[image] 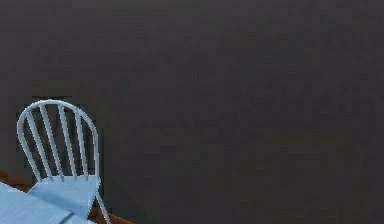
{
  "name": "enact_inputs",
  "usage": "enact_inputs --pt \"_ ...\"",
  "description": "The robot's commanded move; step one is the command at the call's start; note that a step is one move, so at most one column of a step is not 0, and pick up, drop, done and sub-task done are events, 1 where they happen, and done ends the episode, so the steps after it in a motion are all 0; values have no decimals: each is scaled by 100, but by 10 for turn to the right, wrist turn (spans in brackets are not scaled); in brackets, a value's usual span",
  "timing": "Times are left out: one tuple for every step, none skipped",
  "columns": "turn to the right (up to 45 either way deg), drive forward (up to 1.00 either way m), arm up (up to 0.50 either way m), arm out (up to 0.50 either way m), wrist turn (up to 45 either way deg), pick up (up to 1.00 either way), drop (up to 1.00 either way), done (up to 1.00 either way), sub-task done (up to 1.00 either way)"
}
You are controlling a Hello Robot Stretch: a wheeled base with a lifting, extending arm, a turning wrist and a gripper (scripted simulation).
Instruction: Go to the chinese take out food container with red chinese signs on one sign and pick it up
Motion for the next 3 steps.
enact_inputs --pt "-450 0 0 0 0 0 0 0 0" --pt "-450 0 0 0 0 0 0 0 0" --pt "-450 0 0 0 0 0 0 0 0"
